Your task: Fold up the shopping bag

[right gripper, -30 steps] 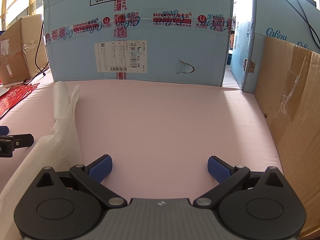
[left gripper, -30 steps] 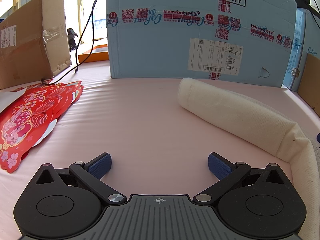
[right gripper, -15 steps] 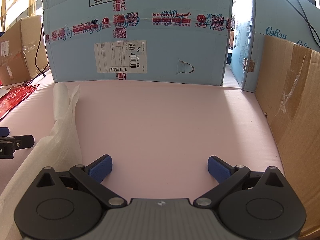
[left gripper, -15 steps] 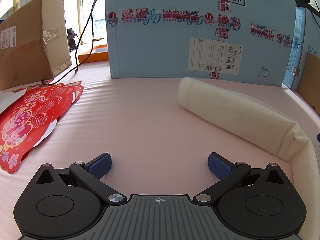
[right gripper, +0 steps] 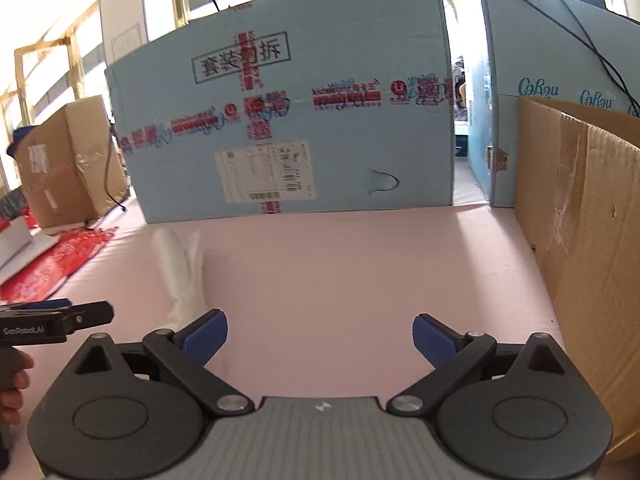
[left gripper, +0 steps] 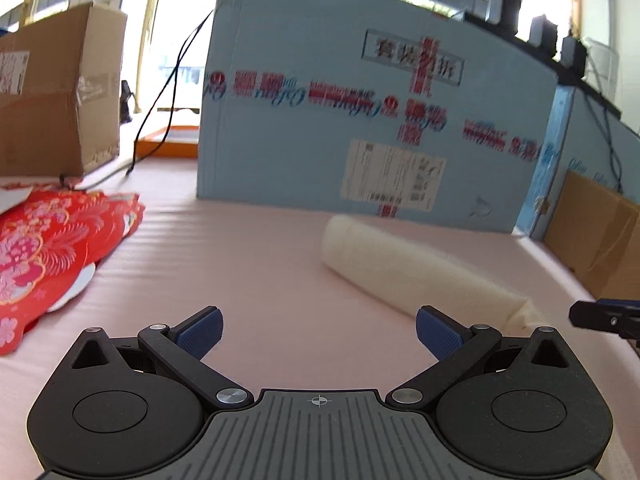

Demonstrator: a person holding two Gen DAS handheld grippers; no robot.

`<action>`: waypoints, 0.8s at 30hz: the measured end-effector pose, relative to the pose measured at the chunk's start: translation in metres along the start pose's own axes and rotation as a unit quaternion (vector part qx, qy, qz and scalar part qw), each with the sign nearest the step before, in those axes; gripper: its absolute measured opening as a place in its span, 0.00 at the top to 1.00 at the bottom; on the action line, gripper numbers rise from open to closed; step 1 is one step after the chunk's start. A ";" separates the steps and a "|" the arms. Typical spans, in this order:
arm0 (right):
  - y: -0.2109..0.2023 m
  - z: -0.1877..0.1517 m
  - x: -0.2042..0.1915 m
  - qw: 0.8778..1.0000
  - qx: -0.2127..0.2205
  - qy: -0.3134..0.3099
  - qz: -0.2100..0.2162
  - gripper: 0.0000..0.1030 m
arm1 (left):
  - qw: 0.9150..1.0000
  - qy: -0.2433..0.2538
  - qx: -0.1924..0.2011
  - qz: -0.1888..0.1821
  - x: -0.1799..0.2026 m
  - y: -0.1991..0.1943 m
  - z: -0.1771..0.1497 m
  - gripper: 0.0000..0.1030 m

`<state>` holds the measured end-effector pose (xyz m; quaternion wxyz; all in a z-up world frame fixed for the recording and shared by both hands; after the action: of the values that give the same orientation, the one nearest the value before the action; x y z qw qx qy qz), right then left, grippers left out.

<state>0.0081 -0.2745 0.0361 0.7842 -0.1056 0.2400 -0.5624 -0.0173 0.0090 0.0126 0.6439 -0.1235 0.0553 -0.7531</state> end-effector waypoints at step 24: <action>-0.023 -0.023 -0.036 0.990 -0.081 -0.116 0.013 0.01 | 0.988 -0.002 -0.080 -0.132 0.075 0.016 0.013 0.00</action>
<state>-0.0317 -0.2460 0.0353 0.8026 -0.2301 0.1937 -0.5152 -0.0089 -0.0659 0.0301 0.5266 -0.1824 0.0975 -0.8245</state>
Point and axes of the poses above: each gripper's, at about its wrist camera, not at the fingertips, and y roughly the way its jaws point, x to its right, z to its top, the point moved 2 cm from there along y, roughly the way its jaws point, and after that the axes turned 11 degrees about x, right-handed, at the moved point
